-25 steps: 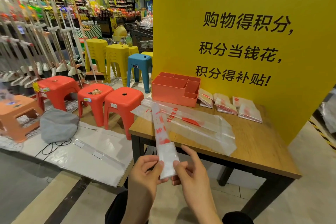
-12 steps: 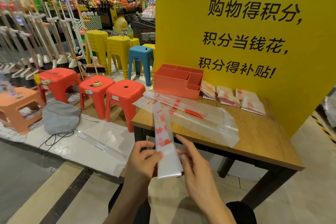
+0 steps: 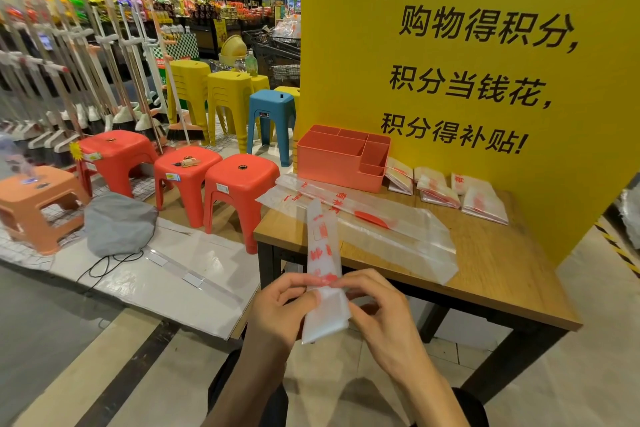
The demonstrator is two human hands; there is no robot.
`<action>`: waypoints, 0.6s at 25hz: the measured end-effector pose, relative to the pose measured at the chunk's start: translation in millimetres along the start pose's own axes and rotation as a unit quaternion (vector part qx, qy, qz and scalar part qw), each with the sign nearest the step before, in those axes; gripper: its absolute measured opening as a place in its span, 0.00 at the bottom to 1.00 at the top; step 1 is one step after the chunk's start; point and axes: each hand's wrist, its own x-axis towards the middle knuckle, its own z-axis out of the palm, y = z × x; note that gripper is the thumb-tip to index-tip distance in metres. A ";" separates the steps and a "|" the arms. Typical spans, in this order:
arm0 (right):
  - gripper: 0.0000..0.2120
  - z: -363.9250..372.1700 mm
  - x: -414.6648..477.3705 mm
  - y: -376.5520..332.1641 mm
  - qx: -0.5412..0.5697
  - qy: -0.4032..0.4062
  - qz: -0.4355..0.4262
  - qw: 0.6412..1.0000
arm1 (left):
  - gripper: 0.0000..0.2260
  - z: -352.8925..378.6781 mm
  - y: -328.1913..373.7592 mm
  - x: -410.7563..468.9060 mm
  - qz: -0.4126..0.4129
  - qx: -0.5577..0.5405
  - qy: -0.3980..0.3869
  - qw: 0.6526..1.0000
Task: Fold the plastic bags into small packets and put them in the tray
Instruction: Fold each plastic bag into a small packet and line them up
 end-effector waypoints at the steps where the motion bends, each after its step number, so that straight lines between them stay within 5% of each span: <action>1: 0.11 0.7 -0.3 1.7 0.000 0.004 0.004 1.000 | 0.05 0.1 -0.1 -0.7 0.005 0.001 0.000 1.000; 8: 0.05 10.3 -4.1 4.7 0.079 0.082 0.068 0.991 | 0.10 -4.1 -5.4 -1.1 -0.023 -0.058 -0.091 0.994; 15: 0.03 18.1 -3.8 -0.8 0.122 0.084 0.107 0.983 | 0.17 5.7 -5.2 0.1 0.011 -0.019 -0.026 0.999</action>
